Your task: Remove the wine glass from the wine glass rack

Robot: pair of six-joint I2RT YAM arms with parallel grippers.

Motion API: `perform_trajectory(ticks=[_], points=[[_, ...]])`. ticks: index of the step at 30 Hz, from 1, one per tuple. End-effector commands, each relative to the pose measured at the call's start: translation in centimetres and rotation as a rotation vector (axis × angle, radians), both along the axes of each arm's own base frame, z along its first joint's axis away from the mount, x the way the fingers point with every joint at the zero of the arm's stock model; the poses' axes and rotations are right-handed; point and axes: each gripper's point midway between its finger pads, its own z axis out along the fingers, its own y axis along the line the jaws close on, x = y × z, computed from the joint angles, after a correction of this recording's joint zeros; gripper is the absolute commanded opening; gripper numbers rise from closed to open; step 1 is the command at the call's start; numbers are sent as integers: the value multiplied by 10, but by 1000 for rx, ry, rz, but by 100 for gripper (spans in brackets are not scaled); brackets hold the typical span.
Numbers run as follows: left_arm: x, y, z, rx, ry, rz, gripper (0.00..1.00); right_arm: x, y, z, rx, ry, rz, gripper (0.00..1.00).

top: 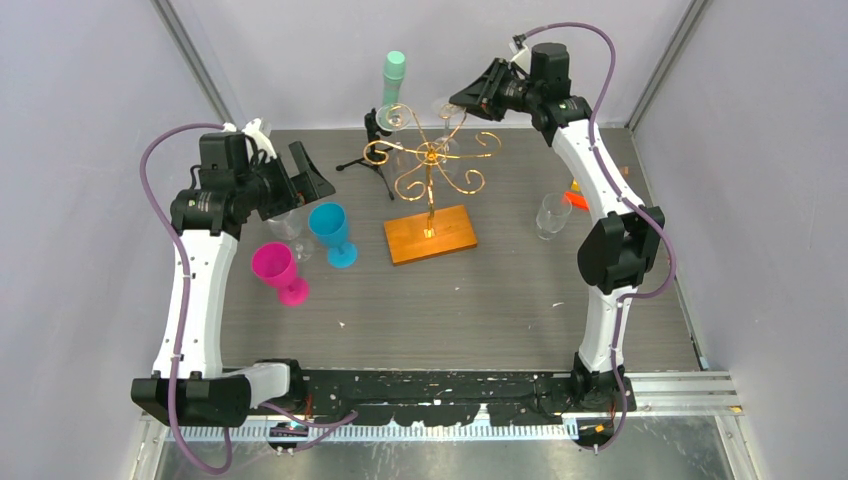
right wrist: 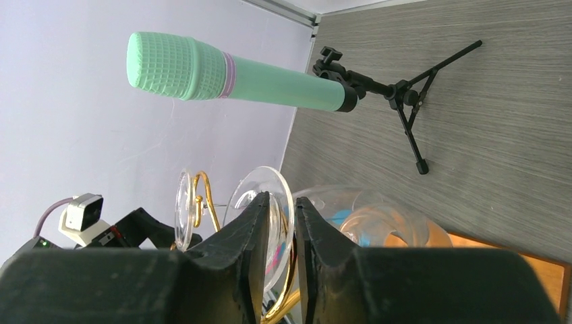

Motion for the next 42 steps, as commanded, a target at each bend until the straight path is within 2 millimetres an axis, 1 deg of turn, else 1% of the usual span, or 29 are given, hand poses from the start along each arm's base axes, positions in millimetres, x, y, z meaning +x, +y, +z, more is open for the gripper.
perform_trajectory(ticks=[1, 5, 10, 14, 16, 18, 20, 22, 28, 36, 42], points=[[3, 3, 12, 11, -66, 1, 100, -11, 3, 49, 61, -109, 0, 31], [3, 3, 12, 11, -66, 1, 100, -9, 3, 54, 89, -106, -9, 41], [3, 3, 12, 11, -67, 1, 100, -10, 5, 59, 130, -97, -14, 42], [3, 3, 11, 11, -66, 1, 100, -11, 4, 60, 133, -86, -22, 37], [3, 3, 11, 11, -66, 0, 100, -12, 3, 60, 133, -83, -28, 32], [3, 3, 10, 11, -65, 1, 100, -11, 2, 61, 134, -80, -31, 26], [3, 3, 10, 11, -66, 1, 100, -11, 2, 62, 137, -77, -37, 18], [3, 3, 11, 11, -67, 1, 100, -10, 2, 63, 140, -75, -43, 13], [2, 3, 11, 11, -66, 1, 100, -12, 0, 73, 163, -66, -64, 2], [2, 2, 11, 7, -66, 0, 99, -17, -7, 76, 146, -55, -103, 0], [2, 2, 12, 6, -67, -1, 100, -25, -12, 89, 168, -86, -126, 0]])
